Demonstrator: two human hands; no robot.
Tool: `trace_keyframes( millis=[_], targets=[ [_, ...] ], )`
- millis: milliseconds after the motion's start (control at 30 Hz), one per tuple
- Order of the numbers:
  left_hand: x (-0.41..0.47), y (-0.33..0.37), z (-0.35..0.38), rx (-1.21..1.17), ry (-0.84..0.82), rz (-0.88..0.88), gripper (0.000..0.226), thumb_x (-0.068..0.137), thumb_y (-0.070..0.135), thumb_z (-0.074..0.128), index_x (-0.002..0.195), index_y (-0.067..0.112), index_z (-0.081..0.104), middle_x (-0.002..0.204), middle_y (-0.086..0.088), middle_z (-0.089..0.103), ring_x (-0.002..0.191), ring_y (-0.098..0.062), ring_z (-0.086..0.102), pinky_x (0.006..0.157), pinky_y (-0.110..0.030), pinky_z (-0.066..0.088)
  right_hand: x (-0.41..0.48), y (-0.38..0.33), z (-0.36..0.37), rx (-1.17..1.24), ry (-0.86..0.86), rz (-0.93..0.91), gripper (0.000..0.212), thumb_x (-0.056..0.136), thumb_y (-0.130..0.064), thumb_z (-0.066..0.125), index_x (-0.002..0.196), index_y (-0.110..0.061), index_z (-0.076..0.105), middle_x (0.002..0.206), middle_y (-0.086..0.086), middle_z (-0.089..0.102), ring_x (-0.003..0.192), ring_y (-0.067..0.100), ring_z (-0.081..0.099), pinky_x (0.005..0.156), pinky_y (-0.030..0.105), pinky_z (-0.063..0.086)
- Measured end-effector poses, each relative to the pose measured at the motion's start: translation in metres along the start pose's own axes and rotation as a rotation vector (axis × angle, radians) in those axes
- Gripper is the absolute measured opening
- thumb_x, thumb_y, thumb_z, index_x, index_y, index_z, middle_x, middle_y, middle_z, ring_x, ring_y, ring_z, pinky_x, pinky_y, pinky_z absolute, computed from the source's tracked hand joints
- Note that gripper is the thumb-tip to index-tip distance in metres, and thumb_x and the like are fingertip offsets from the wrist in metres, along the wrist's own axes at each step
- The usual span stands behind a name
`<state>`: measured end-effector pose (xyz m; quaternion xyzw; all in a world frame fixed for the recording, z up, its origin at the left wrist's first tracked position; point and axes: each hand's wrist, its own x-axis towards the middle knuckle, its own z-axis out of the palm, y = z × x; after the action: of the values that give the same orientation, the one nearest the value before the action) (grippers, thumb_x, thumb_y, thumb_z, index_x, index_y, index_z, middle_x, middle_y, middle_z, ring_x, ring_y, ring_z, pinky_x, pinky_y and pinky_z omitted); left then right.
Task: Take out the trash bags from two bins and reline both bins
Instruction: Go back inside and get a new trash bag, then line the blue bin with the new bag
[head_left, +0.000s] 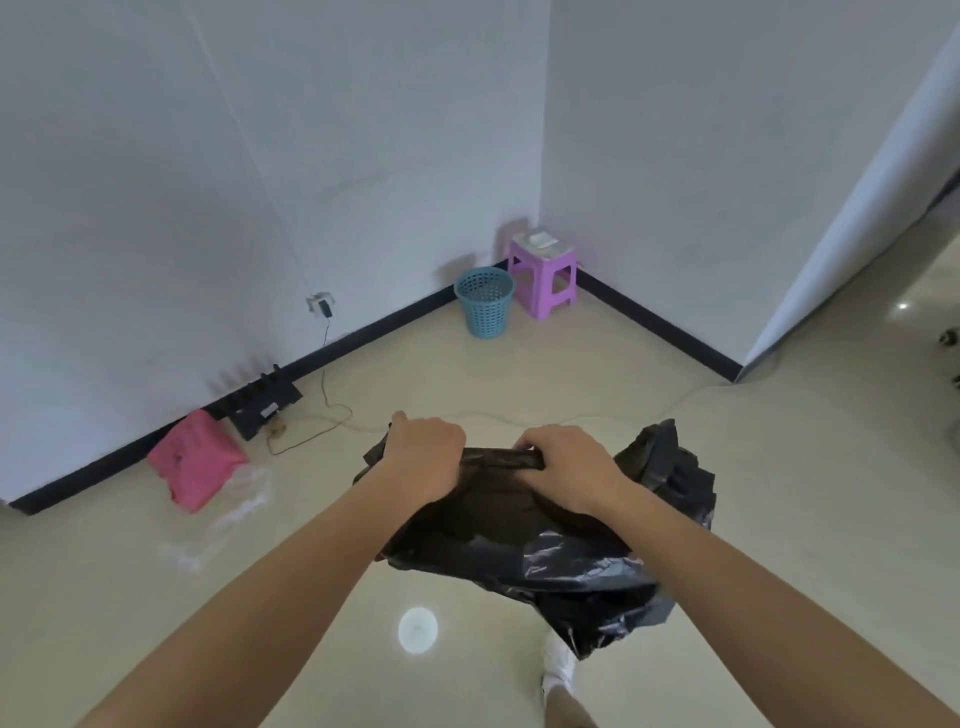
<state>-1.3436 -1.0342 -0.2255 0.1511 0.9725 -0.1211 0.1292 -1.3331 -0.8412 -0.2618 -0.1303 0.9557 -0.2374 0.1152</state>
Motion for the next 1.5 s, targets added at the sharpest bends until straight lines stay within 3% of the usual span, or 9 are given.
trace_keyframes(
  millis=[100, 333, 467, 600, 700, 767, 967, 1267, 1500],
  targets=[
    [0.086, -0.008, -0.006, 0.045, 0.052, -0.061, 0.019, 0.101, 0.028, 0.044, 0.11, 0.02, 0.059, 0.091, 0.0, 0.062, 0.088, -0.019, 0.061, 0.102, -0.042, 0.036, 0.071, 0.055, -0.028, -0.171, -0.189, 0.066, 0.051, 0.077, -0.052, 0.076, 0.119, -0.029, 0.06, 0.112, -0.002, 0.061, 0.103, 0.022, 0.057, 0.089, 0.04, 0.05],
    [0.251, -0.057, -0.08, 0.028, 0.06, -0.226, 0.024, 0.1, 0.031, 0.045, 0.119, 0.02, 0.054, 0.104, 0.0, 0.064, 0.096, -0.018, 0.061, 0.103, -0.043, 0.038, 0.225, 0.157, -0.12, -0.5, -0.364, 0.267, 0.028, 0.087, -0.018, 0.061, 0.114, -0.013, 0.066, 0.093, 0.005, 0.06, 0.084, 0.025, 0.058, 0.07, 0.032, 0.046],
    [0.319, -0.08, -0.118, -0.078, 0.045, -0.249, 0.024, 0.099, 0.026, 0.046, 0.117, 0.015, 0.057, 0.096, -0.002, 0.061, 0.089, -0.02, 0.061, 0.092, -0.038, 0.046, 0.309, 0.163, -0.182, -0.43, 0.049, 0.173, 0.023, 0.09, -0.021, 0.058, 0.112, -0.018, 0.063, 0.098, 0.003, 0.065, 0.085, 0.025, 0.062, 0.068, 0.031, 0.044],
    [0.395, -0.104, -0.171, -0.576, 0.621, -0.492, 0.02, 0.098, 0.012, 0.043, 0.118, 0.009, 0.044, 0.08, -0.004, 0.052, 0.058, -0.011, 0.043, 0.062, -0.032, 0.037, 0.387, 0.156, -0.224, 0.025, 0.613, 0.043, 0.057, 0.088, -0.009, 0.06, 0.139, -0.027, 0.041, 0.113, 0.006, 0.066, 0.089, 0.03, 0.066, 0.075, 0.039, 0.053],
    [0.452, -0.118, -0.185, -0.971, 0.906, -0.527, 0.028, 0.094, 0.002, 0.041, 0.121, 0.008, 0.041, 0.088, -0.007, 0.056, 0.066, -0.014, 0.049, 0.063, -0.029, 0.038, 0.441, 0.166, -0.224, 0.127, 0.699, -0.079, 0.078, 0.081, -0.006, 0.064, 0.148, -0.026, 0.029, 0.123, 0.008, 0.063, 0.098, 0.031, 0.064, 0.077, 0.043, 0.057],
    [0.494, -0.126, -0.17, -0.947, 0.831, -0.434, 0.03, 0.093, 0.008, 0.047, 0.122, 0.01, 0.04, 0.093, -0.005, 0.057, 0.078, -0.019, 0.055, 0.07, -0.029, 0.043, 0.482, 0.183, -0.207, -0.034, 0.565, -0.098, 0.077, 0.082, -0.014, 0.067, 0.15, -0.02, 0.029, 0.117, 0.009, 0.065, 0.093, 0.032, 0.065, 0.067, 0.037, 0.053],
    [0.638, -0.169, -0.106, -0.339, -0.009, -0.208, 0.063, 0.083, 0.045, 0.069, 0.133, 0.02, 0.039, 0.121, -0.004, 0.058, 0.11, -0.025, 0.059, 0.09, -0.037, 0.05, 0.607, 0.239, -0.185, -0.473, -0.098, 0.206, 0.023, 0.084, -0.019, 0.056, 0.107, -0.019, 0.059, 0.107, 0.005, 0.067, 0.096, 0.029, 0.064, 0.069, 0.031, 0.042],
    [0.814, -0.253, -0.154, -0.343, 0.164, -0.34, 0.023, 0.098, 0.022, 0.048, 0.12, 0.015, 0.044, 0.099, -0.006, 0.063, 0.076, -0.019, 0.052, 0.071, -0.032, 0.045, 0.77, 0.292, -0.265, -0.184, 0.157, 0.428, 0.037, 0.088, -0.016, 0.057, 0.121, -0.016, 0.041, 0.112, 0.009, 0.051, 0.092, 0.031, 0.061, 0.072, 0.039, 0.049],
    [0.969, -0.256, -0.127, -0.614, -0.035, -0.459, 0.025, 0.1, 0.027, 0.037, 0.11, 0.01, 0.052, 0.097, -0.008, 0.061, 0.086, -0.027, 0.059, 0.073, -0.034, 0.043, 0.916, 0.359, -0.267, -0.002, 0.106, 0.499, 0.042, 0.093, -0.026, 0.042, 0.132, -0.012, 0.043, 0.097, 0.007, 0.056, 0.083, 0.028, 0.057, 0.07, 0.037, 0.05]
  ],
)
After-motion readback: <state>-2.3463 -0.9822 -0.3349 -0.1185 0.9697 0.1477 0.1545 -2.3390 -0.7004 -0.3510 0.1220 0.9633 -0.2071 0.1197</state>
